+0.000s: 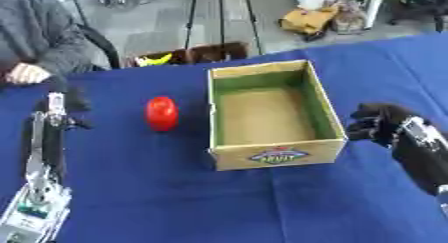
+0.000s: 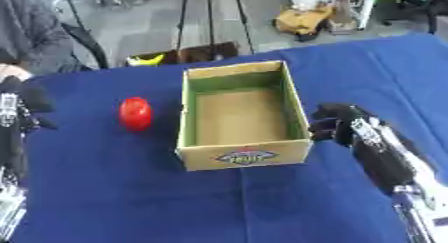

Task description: Pick up objects on the table and place them in the box.

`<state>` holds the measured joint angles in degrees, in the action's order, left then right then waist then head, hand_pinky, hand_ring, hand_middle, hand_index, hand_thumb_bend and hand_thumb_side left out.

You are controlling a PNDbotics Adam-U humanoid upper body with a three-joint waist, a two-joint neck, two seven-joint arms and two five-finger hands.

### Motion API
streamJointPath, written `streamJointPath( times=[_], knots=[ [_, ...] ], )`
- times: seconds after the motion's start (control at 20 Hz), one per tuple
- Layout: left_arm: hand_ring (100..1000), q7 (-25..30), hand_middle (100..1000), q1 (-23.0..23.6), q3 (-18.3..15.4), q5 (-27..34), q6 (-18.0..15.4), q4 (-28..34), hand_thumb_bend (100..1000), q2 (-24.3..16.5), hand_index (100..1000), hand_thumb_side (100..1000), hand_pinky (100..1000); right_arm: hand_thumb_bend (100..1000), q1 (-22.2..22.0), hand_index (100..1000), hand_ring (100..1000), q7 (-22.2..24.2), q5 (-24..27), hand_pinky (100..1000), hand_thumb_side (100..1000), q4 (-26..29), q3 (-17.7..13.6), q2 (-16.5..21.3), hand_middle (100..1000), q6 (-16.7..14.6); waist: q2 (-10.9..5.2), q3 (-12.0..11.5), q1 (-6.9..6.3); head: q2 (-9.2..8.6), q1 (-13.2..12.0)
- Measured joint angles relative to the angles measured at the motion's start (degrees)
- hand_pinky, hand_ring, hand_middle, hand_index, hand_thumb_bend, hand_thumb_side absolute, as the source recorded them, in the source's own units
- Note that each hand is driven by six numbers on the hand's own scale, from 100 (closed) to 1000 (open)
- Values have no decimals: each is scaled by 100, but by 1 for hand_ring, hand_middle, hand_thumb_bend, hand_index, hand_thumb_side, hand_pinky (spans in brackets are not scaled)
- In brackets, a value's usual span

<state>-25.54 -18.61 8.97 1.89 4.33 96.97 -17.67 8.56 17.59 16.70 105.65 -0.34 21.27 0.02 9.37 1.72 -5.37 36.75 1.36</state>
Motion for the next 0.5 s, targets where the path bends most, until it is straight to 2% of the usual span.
streamJointPath(
  times=[0.4,0.5],
  knots=[
    [609,15,528,0,0,-24,10,11,323,0,691,934,444,116,0,808,707,-2,0,695,739,0,0,0,705,-1,0,0,0,0,-5],
    [614,26,531,-7,0,-39,21,11,352,0,693,905,446,115,0,808,707,-2,0,695,739,0,0,0,705,-1,0,0,1,0,-5]
  ],
)
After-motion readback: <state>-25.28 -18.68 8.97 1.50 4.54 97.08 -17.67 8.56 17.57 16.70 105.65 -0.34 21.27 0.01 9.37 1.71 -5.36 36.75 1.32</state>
